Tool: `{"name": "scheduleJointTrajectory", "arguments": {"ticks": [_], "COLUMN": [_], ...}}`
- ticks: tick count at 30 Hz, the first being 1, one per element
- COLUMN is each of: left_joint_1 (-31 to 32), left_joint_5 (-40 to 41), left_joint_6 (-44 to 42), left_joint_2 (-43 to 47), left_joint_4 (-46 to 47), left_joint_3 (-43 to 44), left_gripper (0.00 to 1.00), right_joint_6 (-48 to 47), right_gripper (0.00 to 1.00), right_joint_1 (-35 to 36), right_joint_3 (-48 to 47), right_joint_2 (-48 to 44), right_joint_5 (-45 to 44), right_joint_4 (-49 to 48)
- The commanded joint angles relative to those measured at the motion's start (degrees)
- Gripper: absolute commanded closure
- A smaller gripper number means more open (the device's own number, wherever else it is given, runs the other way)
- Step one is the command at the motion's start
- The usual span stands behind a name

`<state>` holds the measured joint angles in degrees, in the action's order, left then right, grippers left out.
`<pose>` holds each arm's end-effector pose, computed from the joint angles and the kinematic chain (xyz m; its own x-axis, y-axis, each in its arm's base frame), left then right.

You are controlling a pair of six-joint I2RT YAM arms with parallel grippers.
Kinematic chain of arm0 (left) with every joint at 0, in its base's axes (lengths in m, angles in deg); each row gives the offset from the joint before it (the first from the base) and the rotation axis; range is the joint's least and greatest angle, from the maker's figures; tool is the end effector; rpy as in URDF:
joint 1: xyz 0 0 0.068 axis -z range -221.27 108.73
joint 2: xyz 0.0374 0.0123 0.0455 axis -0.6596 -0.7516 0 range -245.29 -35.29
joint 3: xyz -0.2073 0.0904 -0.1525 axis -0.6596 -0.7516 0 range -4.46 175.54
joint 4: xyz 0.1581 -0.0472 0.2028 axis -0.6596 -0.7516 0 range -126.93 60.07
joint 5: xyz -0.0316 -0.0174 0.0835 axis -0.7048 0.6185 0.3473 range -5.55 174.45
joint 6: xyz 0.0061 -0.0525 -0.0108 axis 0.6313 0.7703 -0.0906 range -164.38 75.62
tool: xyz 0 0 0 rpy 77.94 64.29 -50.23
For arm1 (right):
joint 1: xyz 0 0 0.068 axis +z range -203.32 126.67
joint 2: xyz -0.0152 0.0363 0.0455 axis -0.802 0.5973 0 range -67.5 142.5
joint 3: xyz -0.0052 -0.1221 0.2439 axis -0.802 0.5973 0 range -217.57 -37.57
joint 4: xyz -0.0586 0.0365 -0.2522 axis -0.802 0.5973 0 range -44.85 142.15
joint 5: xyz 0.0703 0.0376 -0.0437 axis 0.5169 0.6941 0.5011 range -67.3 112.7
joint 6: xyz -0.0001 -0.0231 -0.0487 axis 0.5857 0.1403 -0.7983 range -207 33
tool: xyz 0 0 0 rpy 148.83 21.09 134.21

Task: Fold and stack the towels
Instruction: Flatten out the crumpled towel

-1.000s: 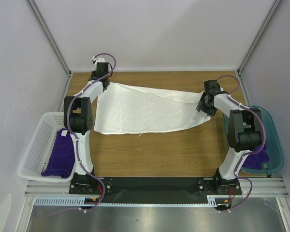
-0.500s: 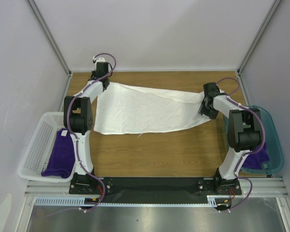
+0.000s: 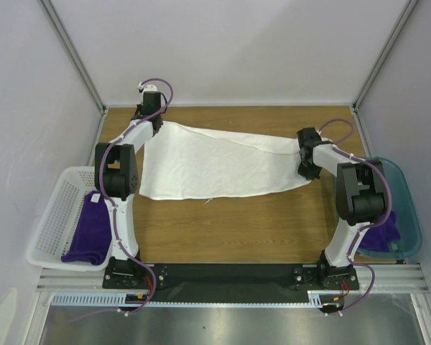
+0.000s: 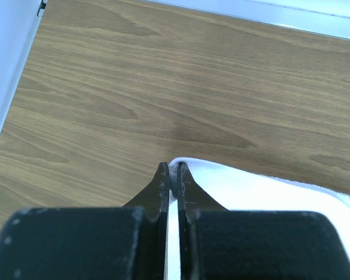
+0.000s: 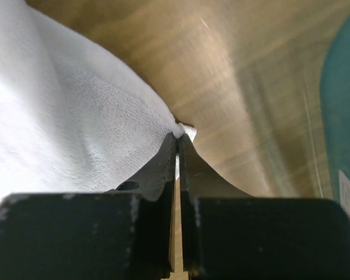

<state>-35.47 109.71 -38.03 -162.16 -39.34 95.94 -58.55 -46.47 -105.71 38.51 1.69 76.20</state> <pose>0.5094 -0.0364 0.2069 -0.5517 -0.0444 -0.8329 -0.3154 0.9355 0.1590 0.3606 0.0305 0.1642 -0.8067 0.3508 -0.4756 0.4559 0.8815 -0.1230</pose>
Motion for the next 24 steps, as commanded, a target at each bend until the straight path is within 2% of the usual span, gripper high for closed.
{"name": "scheduleJointTrajectory", "arguments": {"ticks": [1,8,13,16,17,21,24], "left_joint_1": [-0.79,-1.06,-1.06,-1.14,-1.14,-0.97,-1.06], "left_joint_5": [-0.03,0.85,-0.12,-1.35,-1.96,-3.28,-3.72], "left_joint_6": [-1.43,-1.69,-1.95,-2.13,-2.57,-3.88,-4.24], "left_joint_2": [0.31,0.04,0.57,0.92,1.01,1.88,2.15], "left_joint_4": [2.55,1.85,2.73,3.43,3.52,5.45,5.89], "left_joint_3": [1.46,1.64,0.50,-0.47,-0.73,-3.09,-3.98], "left_gripper": [1.00,1.00,1.00,1.00,1.00,1.00,1.00], "right_joint_6": [2.23,6.79,7.68,6.63,5.84,1.71,-1.62], "right_gripper": [1.00,1.00,1.00,0.87,0.72,0.38,0.32], "right_joint_1": [1.23,2.73,2.99,3.08,3.17,2.99,2.29], "right_joint_3": [2.48,6.34,9.87,8.03,7.15,-0.83,-6.20], "right_joint_2": [-3.70,-10.56,-11.80,-11.62,-11.80,-13.29,-13.29], "right_joint_5": [-5.26,-5.79,-4.04,-2.46,-1.84,1.84,3.78], "right_joint_4": [5.16,11.92,11.67,11.23,10.97,7.99,5.61]}}
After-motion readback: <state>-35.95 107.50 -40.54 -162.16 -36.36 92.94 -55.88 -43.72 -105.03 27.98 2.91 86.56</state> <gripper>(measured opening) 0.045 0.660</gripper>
